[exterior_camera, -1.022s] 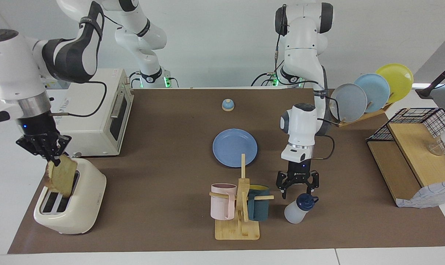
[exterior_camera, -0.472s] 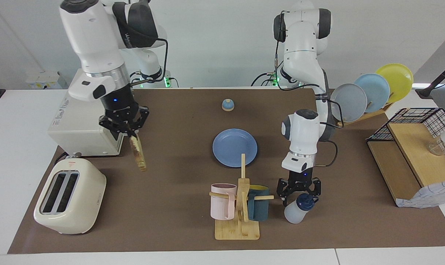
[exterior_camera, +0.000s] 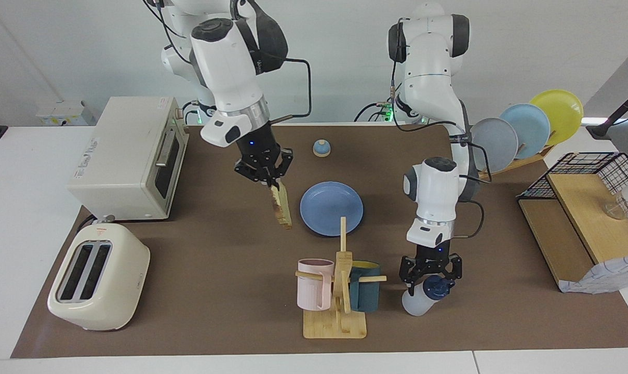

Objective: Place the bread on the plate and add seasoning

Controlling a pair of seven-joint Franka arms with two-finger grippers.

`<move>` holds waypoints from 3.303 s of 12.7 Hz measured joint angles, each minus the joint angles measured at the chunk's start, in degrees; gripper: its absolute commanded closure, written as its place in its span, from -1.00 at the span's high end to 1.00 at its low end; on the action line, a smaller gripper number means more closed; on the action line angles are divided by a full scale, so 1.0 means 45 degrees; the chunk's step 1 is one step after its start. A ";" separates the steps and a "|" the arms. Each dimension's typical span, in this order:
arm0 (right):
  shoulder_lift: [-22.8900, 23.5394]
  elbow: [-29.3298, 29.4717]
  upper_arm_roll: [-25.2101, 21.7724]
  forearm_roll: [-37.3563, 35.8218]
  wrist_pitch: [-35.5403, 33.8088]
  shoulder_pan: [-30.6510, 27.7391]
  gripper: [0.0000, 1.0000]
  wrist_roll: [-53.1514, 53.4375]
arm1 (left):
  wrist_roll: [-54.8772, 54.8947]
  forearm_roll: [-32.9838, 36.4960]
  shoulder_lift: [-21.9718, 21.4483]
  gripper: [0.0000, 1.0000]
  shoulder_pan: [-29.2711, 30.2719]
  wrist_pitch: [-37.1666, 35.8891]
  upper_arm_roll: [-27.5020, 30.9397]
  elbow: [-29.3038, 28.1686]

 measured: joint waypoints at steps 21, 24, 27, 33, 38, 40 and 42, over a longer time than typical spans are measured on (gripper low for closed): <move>0.0221 -0.5169 -0.0128 0.0028 0.5137 0.2008 -1.00 0.4072 | -0.0475 0.0091 0.1326 -1.00 0.0451 0.0018 -0.0428 0.1801; 0.0049 -0.5517 -0.0127 0.0031 0.5164 0.2007 0.99 0.4092 | -0.0476 0.0077 0.0723 -1.00 0.0583 -0.0372 -0.0430 0.1778; -0.0030 -0.5527 -0.0129 0.0031 0.5165 0.2001 1.00 0.4092 | -0.0453 0.0073 -0.0377 -1.00 0.0871 -0.1972 -0.0413 0.1781; -0.0447 -0.5219 -0.0168 0.0030 0.4742 0.1402 1.00 0.4091 | 0.4118 0.0075 -0.3067 -1.00 0.1382 -0.6823 -0.0380 0.1759; -0.0772 -0.5085 -0.0124 0.0031 0.4681 0.1305 1.00 0.4090 | 0.8777 0.0079 -0.5829 -1.00 0.1658 -1.1772 -0.0360 0.1334; -0.0924 -0.4931 -0.0178 0.0025 0.4181 0.1014 1.00 0.3986 | 1.0706 0.0097 -0.6935 -1.00 0.1677 -1.2778 -0.0368 0.0597; -0.1217 -0.3860 -0.0222 0.0003 0.1467 0.0053 1.00 0.3259 | 1.2563 0.0423 -0.7823 -1.00 0.1656 -1.3654 -0.0451 -0.0117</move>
